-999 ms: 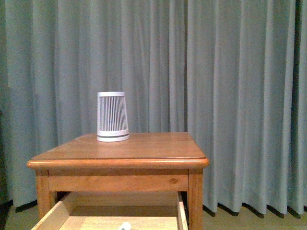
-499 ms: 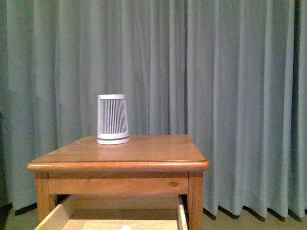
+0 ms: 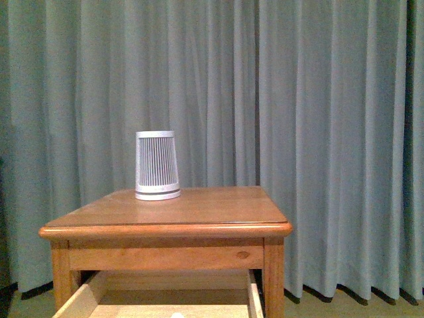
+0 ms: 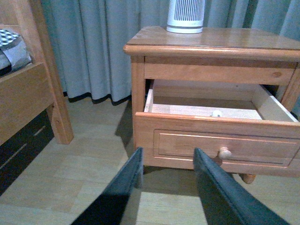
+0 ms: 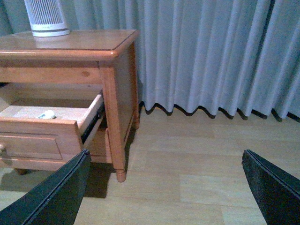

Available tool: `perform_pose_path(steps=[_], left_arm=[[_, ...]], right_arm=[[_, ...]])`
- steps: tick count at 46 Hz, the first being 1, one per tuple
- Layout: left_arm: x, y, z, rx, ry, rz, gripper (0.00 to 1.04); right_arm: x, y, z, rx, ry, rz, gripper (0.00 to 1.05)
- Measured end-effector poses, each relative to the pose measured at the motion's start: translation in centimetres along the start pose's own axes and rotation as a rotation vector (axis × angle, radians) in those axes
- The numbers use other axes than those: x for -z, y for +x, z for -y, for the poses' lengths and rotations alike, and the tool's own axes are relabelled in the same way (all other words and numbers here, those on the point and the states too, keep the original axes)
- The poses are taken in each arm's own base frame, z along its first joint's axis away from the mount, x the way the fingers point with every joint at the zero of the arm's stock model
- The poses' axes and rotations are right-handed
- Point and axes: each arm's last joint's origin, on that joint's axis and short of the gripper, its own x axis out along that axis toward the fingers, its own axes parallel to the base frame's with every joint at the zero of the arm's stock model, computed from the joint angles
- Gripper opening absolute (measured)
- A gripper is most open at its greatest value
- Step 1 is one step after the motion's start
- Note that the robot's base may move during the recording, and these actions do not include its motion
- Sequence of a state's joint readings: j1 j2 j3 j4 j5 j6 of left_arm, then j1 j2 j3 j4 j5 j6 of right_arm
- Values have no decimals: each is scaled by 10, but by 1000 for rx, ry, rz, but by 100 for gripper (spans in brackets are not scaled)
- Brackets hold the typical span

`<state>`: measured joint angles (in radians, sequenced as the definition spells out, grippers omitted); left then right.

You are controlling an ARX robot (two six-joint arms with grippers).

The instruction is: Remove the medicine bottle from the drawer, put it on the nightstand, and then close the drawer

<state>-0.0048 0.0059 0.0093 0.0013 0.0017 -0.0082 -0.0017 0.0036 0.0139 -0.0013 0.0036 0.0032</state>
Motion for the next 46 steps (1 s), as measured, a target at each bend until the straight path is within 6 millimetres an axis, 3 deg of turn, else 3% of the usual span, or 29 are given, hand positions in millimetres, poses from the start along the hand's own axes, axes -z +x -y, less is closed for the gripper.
perform_pose_path(steps=[13, 33, 36, 46], left_arm=[[0, 0, 0, -2, 2, 0, 99], [0, 0, 0, -5, 4, 0, 98], [0, 0, 0, -5, 4, 0, 98], [0, 0, 0, -5, 4, 0, 98]], right_arm=[[0, 0, 0, -3, 0, 1, 98], [0, 0, 0, -9, 0, 0, 98], [-2, 1, 0, 52, 24, 21, 98], [-23, 36, -5, 141, 72, -1, 98]])
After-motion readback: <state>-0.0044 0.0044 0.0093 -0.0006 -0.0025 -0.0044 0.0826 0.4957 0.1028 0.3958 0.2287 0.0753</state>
